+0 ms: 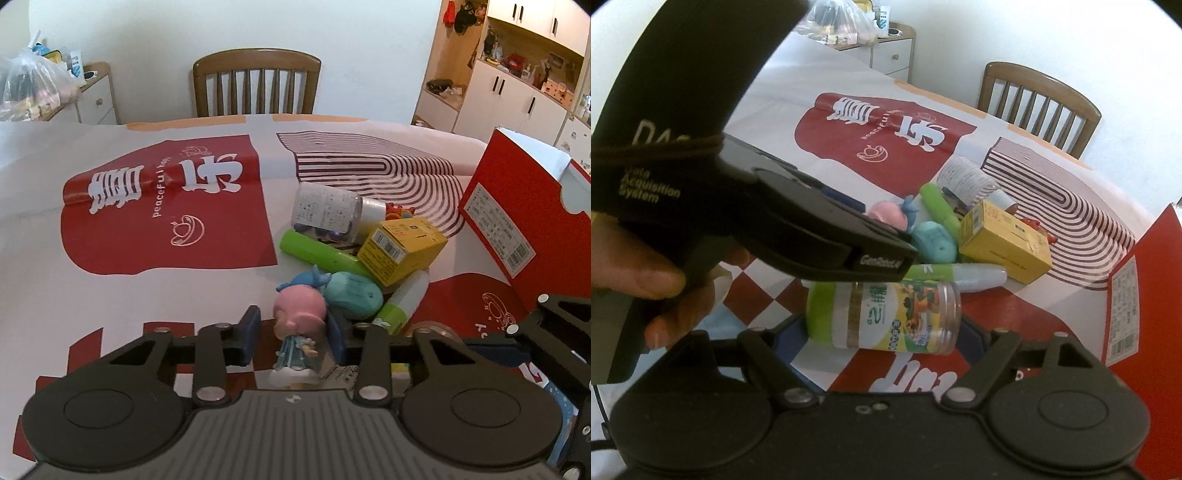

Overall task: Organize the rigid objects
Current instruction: 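Grasp the pink figurine with the left tool while the right tool grasps the green-lidded jar, then carry the figurine with the left tool while the right tool carries the jar to the shoebox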

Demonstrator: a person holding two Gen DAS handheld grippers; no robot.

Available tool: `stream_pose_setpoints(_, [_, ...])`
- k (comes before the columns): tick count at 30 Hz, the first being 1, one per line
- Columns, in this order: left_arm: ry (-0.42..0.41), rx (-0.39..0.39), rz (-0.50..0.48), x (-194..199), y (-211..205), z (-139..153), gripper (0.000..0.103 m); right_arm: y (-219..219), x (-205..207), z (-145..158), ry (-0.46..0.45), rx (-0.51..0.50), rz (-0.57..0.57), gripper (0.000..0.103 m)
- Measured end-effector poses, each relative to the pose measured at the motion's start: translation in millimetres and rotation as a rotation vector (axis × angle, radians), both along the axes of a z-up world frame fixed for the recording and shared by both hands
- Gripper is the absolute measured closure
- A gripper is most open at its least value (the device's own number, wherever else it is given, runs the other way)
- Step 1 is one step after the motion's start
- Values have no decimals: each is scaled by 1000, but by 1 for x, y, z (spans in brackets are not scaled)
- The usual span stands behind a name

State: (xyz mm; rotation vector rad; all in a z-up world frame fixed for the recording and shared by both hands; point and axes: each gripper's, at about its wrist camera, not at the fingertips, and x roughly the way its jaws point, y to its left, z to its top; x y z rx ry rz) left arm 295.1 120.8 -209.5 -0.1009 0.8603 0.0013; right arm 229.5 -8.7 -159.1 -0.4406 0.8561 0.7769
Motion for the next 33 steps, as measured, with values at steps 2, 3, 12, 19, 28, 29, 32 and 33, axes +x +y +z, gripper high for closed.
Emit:
stream_pose_setpoints(2, [6, -10, -3, 1, 0, 0, 73, -1, 1, 0, 10, 2, -7, 22])
stream_pose_setpoints(3, [9, -12, -2, 1, 0, 1, 73, -2, 2, 1, 12, 4, -12, 22])
stream_pose_setpoints(12, [21, -28, 10, -3, 1, 7, 73, -15, 1, 9, 21, 12, -50, 22])
stream_pose_setpoints(19, [3, -25, -4, -14, -1, 20, 73, -29, -5, 23, 10, 35, -75, 22])
stream_pose_setpoints(28, [-14, -34, 1, -38, 0, 44, 74, -49, -14, 51, -8, 65, -105, 22])
stream_pose_setpoints(29, [-19, -35, -2, -41, -1, 47, 74, -51, -16, 55, -10, 68, -108, 22])
stream_pose_setpoints(32, [-34, -32, -16, -48, -4, 58, 73, -59, -19, 67, -14, 79, -118, 22])
stream_pose_setpoints(33, [-36, -34, -17, -51, -6, 62, 73, -62, -20, 71, -16, 84, -119, 22])
